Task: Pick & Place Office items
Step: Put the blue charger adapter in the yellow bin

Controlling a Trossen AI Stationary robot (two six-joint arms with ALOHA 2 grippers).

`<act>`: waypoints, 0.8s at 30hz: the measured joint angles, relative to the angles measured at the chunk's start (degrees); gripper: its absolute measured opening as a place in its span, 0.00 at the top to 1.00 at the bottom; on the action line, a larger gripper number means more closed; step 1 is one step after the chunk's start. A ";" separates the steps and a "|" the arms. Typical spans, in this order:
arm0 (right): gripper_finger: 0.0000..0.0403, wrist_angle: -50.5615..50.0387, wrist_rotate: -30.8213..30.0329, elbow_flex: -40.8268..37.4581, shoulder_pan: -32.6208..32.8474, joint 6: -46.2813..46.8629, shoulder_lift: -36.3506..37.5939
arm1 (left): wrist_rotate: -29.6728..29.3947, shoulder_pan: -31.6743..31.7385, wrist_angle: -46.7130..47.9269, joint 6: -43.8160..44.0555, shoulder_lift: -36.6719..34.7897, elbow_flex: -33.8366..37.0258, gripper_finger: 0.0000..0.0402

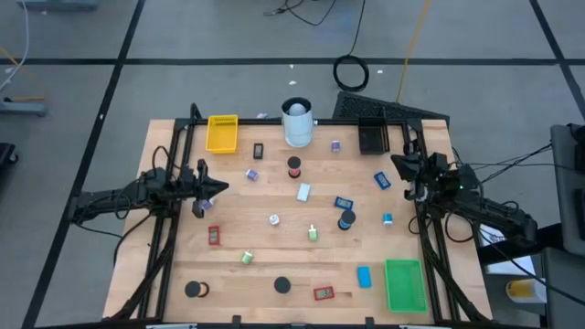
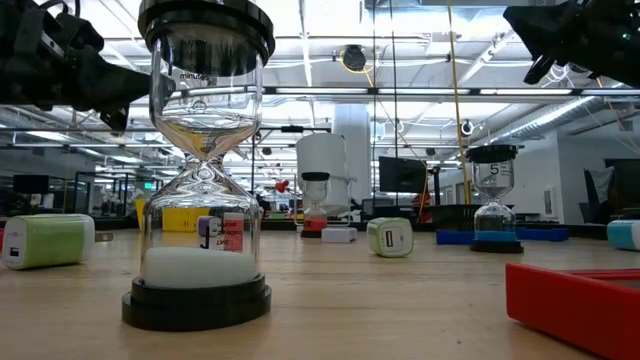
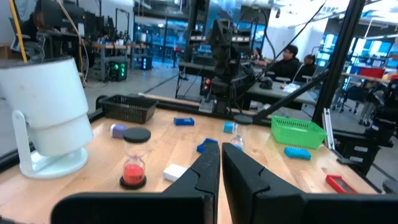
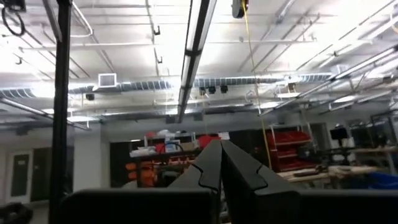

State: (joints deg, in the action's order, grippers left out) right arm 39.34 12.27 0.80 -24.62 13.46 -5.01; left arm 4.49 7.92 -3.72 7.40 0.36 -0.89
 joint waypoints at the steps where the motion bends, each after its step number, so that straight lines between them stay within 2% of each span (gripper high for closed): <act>1: 1.00 0.11 -0.18 0.00 0.00 -0.60 -0.80 | -0.15 0.00 -0.59 0.00 0.00 -0.01 0.95; 7: 1.00 -0.41 -0.04 0.01 0.78 -2.26 -7.01 | -0.94 0.04 -3.88 0.72 0.00 -0.02 0.95; 11: 1.00 0.35 -0.43 0.72 2.59 -2.94 -11.07 | -1.03 -0.13 -4.18 7.42 0.00 -0.02 0.95; 14: 0.99 0.34 -3.66 2.09 3.99 -4.69 -14.00 | -0.37 -0.13 -3.20 10.45 0.00 -0.02 0.95; 16: 0.98 -0.14 -5.69 3.55 4.91 -5.27 -16.07 | 1.92 -0.13 -1.38 10.12 0.00 -0.02 0.95; 19: 0.98 -3.74 -6.73 6.54 6.65 -6.82 -19.30 | 1.59 -0.15 1.09 9.29 0.00 -0.02 0.95; 24: 1.00 -15.54 -17.20 14.43 9.89 -8.25 -24.78 | -2.15 -0.17 2.55 2.34 0.79 -0.02 0.99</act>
State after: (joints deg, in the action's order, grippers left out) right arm 23.80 -4.93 15.23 -14.74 5.20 -29.79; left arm 2.34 7.75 -1.17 9.74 1.16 -0.91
